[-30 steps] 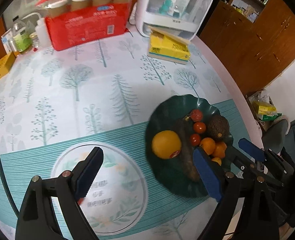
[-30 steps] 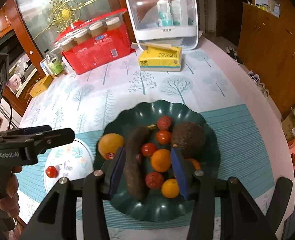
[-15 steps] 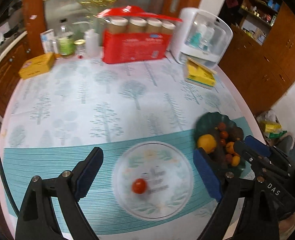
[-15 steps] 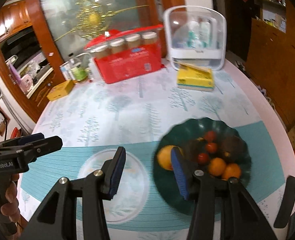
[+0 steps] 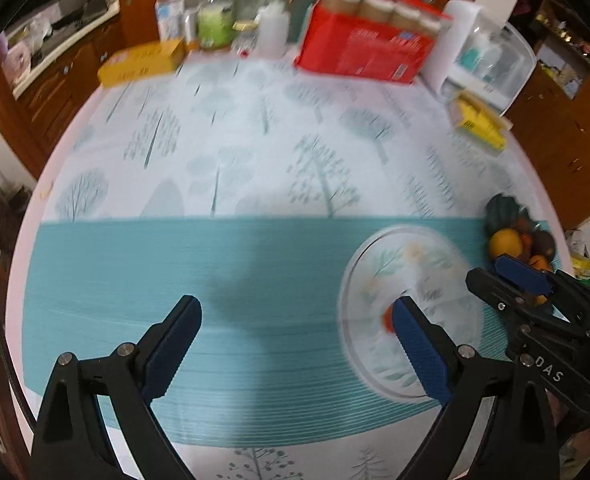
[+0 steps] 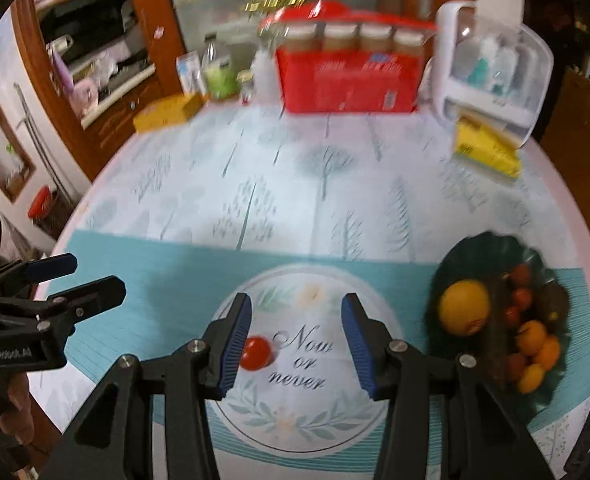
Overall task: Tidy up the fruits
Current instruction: 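Move both grippers back over the white plate, then close the right gripper on the last red cherry tomato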
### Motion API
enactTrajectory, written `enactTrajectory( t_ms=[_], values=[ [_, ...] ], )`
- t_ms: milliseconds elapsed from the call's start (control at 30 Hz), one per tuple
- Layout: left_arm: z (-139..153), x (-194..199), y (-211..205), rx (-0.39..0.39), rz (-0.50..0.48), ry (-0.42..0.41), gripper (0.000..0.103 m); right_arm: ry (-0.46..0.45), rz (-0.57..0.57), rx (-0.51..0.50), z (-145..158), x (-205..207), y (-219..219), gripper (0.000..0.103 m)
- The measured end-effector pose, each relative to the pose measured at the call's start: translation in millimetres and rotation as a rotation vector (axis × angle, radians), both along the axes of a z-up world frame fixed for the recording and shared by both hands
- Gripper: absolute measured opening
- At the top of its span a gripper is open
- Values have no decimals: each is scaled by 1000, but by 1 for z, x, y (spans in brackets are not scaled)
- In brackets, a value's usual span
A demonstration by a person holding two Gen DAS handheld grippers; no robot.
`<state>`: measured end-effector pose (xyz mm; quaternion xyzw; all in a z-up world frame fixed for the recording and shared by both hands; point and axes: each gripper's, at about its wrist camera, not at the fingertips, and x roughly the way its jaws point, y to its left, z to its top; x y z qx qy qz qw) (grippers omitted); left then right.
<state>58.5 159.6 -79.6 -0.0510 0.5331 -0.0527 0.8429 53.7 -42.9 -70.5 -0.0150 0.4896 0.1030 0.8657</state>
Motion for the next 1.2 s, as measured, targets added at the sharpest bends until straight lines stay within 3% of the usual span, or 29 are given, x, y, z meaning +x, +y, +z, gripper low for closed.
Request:
enactTrajectory(
  t_ms=[267,667,900,1033,1200],
  values=[
    [-46,-5,4,14,2,77,95,168,11,44,-58,4,14,47],
    [-58,-6,6,9,19,105,95,251,6,99,-87,12,22,47],
    [-63,-9,-1,5,10,122,95,225,36,29,-89,9,37,47],
    [-62,-11,-6,9,7,121,95,206,63,-11,-89,5,42,36],
    [-60,-14,-11,12,3,122,95,197,76,5,-89,-1,35,35]
  ],
)
